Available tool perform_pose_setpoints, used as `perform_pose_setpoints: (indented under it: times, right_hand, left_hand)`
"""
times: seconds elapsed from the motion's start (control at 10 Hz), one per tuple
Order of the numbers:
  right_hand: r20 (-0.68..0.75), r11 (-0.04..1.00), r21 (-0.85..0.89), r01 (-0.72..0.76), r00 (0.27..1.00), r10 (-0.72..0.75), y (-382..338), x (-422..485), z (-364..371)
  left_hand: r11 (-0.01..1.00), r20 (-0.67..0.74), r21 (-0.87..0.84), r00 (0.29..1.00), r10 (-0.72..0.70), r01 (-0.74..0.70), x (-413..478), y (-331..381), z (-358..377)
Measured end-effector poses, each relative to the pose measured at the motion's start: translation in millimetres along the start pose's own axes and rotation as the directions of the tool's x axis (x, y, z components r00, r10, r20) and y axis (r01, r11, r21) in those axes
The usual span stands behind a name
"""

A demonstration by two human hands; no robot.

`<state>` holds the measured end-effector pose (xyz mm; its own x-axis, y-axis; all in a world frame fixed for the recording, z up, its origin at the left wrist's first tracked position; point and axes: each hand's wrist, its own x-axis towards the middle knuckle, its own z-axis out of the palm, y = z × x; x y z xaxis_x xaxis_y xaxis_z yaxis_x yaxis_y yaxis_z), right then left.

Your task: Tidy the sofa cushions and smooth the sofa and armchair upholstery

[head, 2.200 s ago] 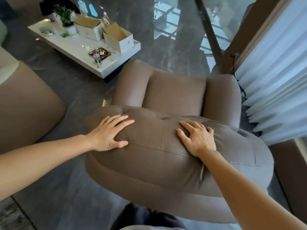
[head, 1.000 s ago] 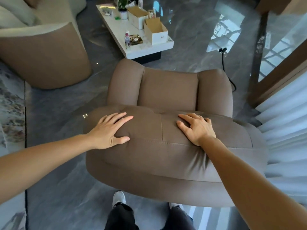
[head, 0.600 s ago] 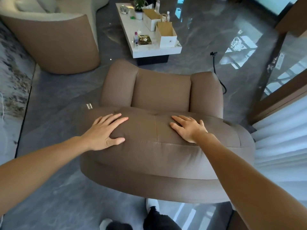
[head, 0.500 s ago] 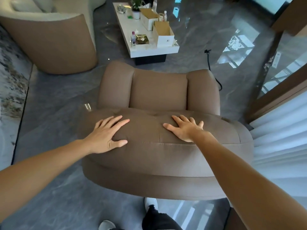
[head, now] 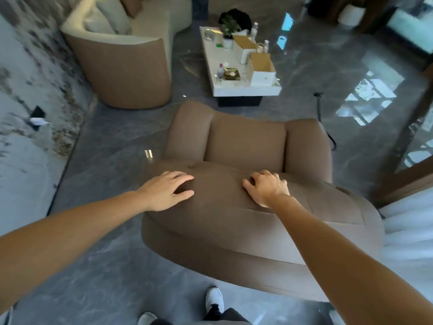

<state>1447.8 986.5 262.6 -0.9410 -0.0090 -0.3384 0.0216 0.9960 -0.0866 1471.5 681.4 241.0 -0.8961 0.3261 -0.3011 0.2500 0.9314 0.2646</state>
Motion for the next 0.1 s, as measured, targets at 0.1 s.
perform_pose_setpoints:
  times: [0.1]
  right_hand:
    - [0.092,0.985,0.003,0.174,0.981,-0.173,-61.0,9.5,-13.1]
  left_hand:
    - [0.927,-0.078,0.184,0.945,-0.318,0.327,-25.2,-17.2,-27.0]
